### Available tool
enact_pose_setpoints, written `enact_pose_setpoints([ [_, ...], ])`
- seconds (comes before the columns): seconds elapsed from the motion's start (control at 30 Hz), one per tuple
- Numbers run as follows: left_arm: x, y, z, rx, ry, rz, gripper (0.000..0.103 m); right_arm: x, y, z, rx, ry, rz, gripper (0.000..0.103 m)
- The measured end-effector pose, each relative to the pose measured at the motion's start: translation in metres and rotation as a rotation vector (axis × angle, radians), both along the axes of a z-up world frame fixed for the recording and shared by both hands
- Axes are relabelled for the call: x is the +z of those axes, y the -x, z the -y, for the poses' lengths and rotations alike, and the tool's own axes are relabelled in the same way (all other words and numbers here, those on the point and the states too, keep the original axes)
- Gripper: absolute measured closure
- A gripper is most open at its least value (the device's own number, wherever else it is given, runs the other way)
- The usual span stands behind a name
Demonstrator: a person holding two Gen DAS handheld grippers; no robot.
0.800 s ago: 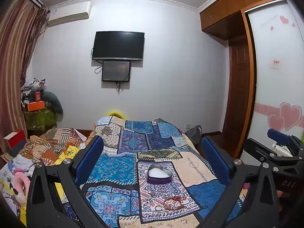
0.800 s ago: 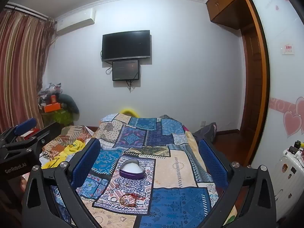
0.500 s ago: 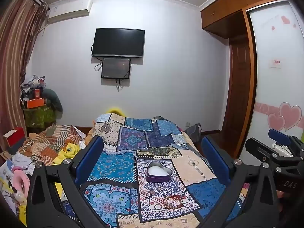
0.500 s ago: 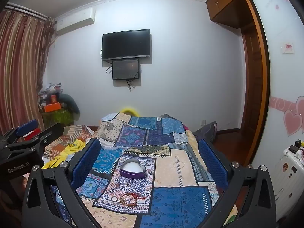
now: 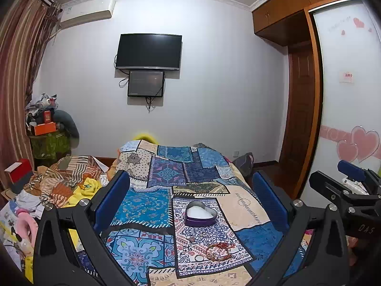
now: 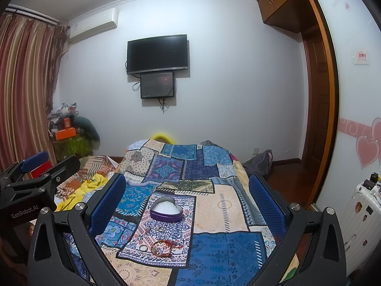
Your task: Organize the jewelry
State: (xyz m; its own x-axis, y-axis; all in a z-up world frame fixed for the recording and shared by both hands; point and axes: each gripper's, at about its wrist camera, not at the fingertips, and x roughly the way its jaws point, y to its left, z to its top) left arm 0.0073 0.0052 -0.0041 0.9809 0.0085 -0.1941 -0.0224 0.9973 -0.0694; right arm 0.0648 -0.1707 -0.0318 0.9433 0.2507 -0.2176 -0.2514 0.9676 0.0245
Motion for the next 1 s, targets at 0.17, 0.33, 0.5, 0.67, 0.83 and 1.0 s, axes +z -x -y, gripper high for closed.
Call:
enact_pose_setpoints([
  [0.17,-0.0016,-0.0012,-0.0025,0.002,0.002,-0.005,0.0,0.0003,-0.001,-0.0004,0.001,-0.002,-0.003,0.001],
  [0.33,-0.0035,-0.0055,-0.002,0.004,0.004,-0.013,0.0,-0.0036,-0.0016,0.0013,0.0,-0.003,-0.006,0.0],
  [0.5,-0.0057,-0.0066,-0.0025,0.007,0.003,-0.017,0.0,-0.0034,-0.0019,0.001,0.0,-0.004,-0.008,0.0],
  [0.67,-0.0072,-0.0073,-0.0044,0.006,0.004,-0.021,0.0,-0.0055,-0.0027,0.0008,0.001,-0.004,-0.01,0.001],
  [0.83,-0.009,-0.0072,-0.0041,0.006,0.008,-0.024,0.0,-0.0068,-0.0027,-0.0005,0.003,-0.001,-0.012,0.0],
  [1.0,-0.0101,-0.0072,-0.0058,0.006,0.012,-0.028,0.0,-0.0067,-0.0028,-0.0009,0.004,-0.002,-0.014,0.001],
])
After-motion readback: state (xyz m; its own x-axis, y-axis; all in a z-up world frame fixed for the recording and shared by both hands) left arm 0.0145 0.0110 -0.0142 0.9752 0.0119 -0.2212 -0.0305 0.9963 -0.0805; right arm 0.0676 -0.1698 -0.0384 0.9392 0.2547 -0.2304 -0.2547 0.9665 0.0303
